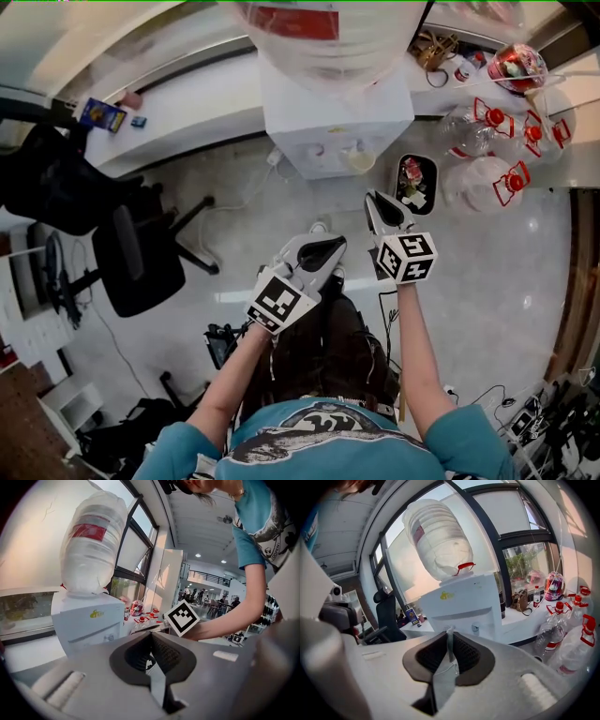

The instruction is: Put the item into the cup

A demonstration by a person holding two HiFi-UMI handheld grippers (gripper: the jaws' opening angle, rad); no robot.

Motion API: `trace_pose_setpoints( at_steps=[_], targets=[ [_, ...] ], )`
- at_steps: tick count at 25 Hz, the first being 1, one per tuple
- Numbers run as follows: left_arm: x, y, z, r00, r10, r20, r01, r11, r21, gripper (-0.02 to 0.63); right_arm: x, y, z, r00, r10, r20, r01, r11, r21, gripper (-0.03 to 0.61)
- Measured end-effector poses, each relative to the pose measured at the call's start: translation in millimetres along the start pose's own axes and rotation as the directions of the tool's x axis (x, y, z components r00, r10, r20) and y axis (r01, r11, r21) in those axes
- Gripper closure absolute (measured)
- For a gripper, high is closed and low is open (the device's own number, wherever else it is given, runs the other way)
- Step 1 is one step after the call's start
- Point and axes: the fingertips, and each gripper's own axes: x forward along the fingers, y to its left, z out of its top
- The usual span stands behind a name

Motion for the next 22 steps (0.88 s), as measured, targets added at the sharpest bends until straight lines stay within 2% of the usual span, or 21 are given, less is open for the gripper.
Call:
trace_pose_setpoints(
  at_steps=[5, 7, 22],
  targets=[
    [3, 14, -21, 1.0, 0.022, -0.014, -0.022, 0.999, -0.029, 0.612, 34, -21, -28, 0.998, -0.019, -0.054, 0.014, 0.995, -0.095, 0.537],
    [6, 17, -28, 0.999, 0.025, -0.025, -0.025, 0.999, -0.032, 0.612, 46, -31, -37, 0.998, -0.023, -0.065, 0.016, 0.994, -0.104, 0.537],
    [27, 25, -43, 1.0, 0.008, -0.02, -0.009, 0.998, -0.056, 0.612, 117, -87, -57, 0.994, -0.049, -0.093, 0.047, 0.999, -0.018, 0.537]
  ],
)
